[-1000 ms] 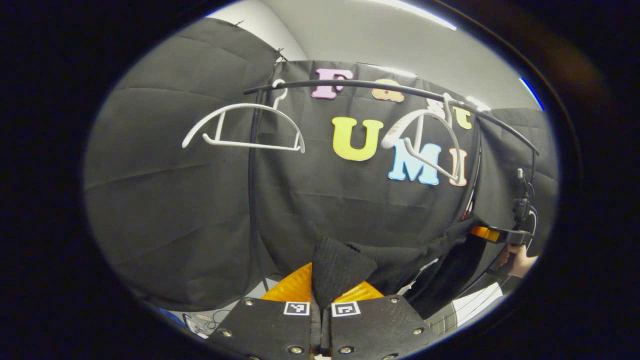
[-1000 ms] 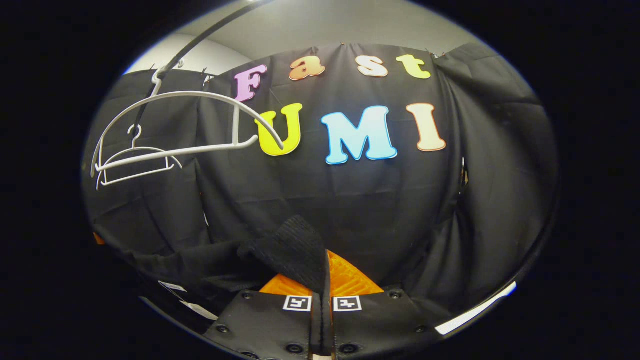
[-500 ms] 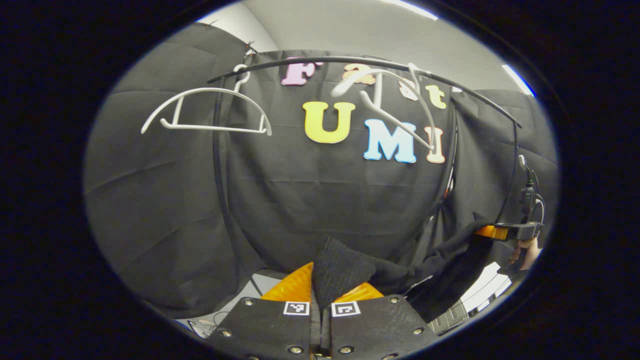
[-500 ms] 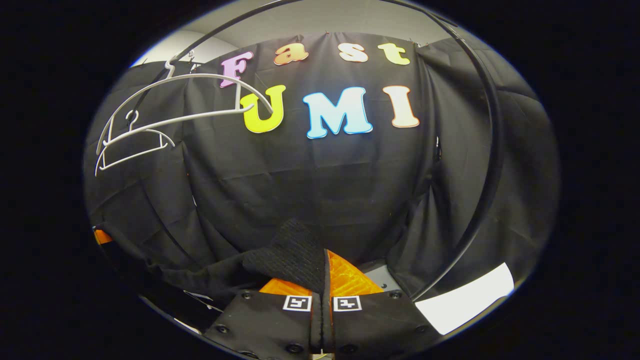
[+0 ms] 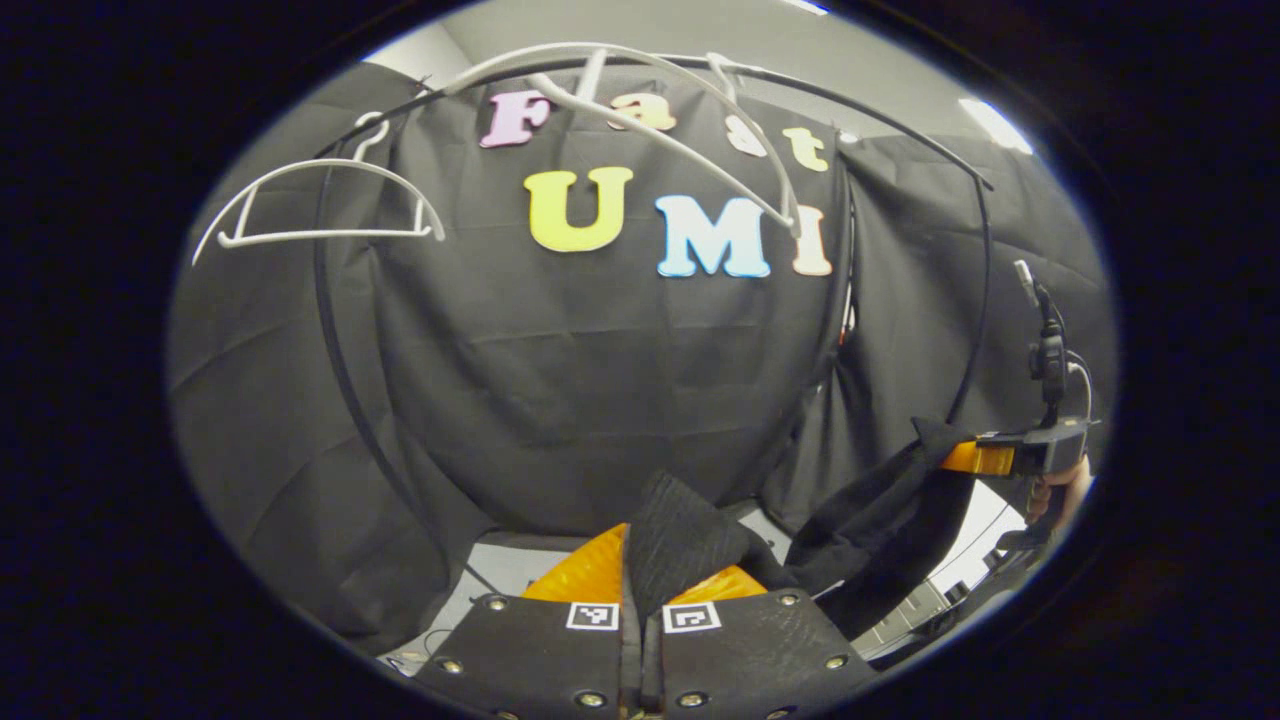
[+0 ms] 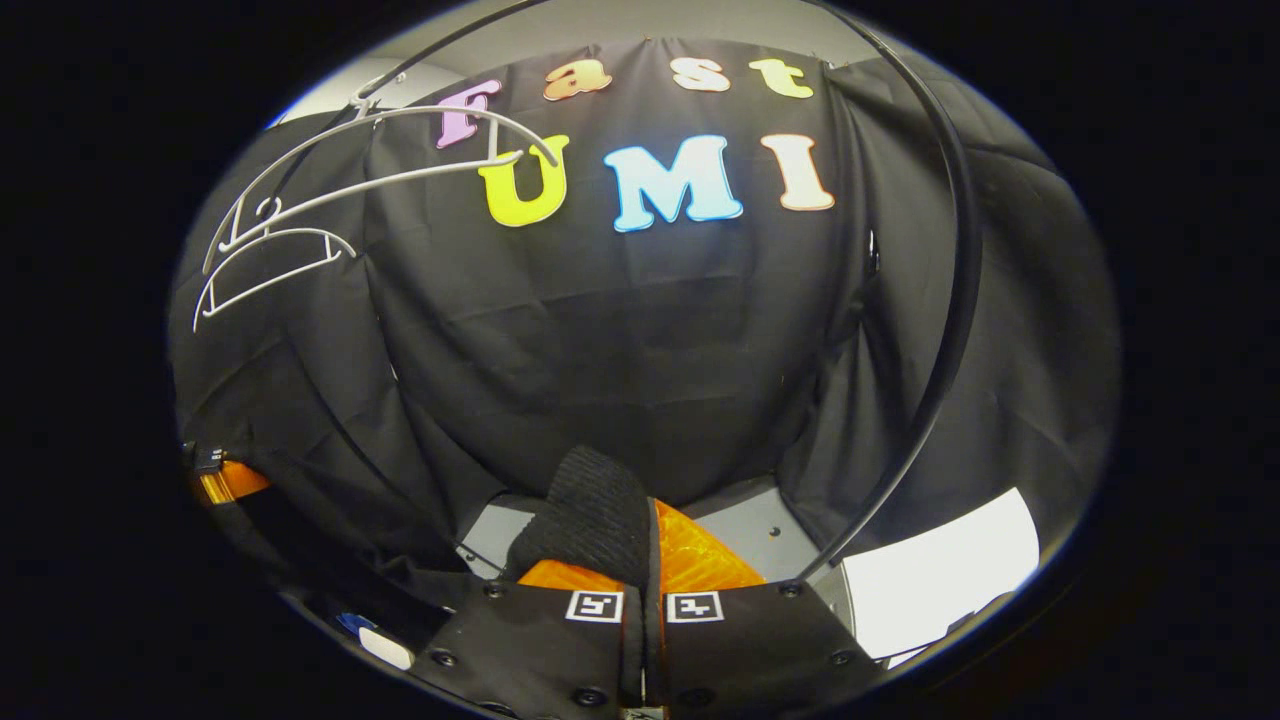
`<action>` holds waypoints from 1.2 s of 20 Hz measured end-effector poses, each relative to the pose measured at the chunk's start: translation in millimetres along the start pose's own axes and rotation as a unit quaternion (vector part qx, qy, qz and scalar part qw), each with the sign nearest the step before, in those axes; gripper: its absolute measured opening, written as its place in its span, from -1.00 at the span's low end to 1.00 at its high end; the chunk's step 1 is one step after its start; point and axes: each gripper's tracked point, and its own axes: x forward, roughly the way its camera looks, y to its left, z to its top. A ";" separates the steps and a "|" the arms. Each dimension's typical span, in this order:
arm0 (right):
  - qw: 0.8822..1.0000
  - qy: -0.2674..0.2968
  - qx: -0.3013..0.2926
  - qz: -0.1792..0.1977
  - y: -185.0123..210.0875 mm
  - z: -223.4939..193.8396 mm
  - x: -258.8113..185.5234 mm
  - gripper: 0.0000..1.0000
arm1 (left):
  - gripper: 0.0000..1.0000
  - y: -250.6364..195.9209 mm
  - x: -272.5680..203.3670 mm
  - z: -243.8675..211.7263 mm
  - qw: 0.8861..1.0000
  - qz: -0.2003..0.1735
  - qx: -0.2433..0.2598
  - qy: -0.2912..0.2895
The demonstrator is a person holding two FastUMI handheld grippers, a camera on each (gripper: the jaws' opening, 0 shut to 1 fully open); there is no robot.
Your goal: Grasp the clothes on the hanger with both hands and then place them into the laundry hamper below.
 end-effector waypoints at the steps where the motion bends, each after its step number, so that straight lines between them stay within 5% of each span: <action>1: 1.000 0.007 0.001 0.001 3.0 -7.3 1.7 -0.96 | -0.98 -4.8 8.6 -4.0 1.000 -0.008 0.005 0.007; 8: 0.998 0.062 0.029 0.001 12.3 -64.9 27.9 -0.96 | -0.97 -22.8 50.6 -58.6 0.998 -0.039 -0.005 0.056; 15: 0.990 0.127 0.047 -0.030 -3.2 -123.8 51.3 -0.96 | -0.96 -21.3 72.7 -138.0 0.992 -0.019 0.011 0.122; 24: 0.981 0.175 0.062 -0.049 -5.2 -174.5 66.9 -0.94 | -0.94 -25.0 101.3 -186.7 0.987 -0.022 -0.018 0.160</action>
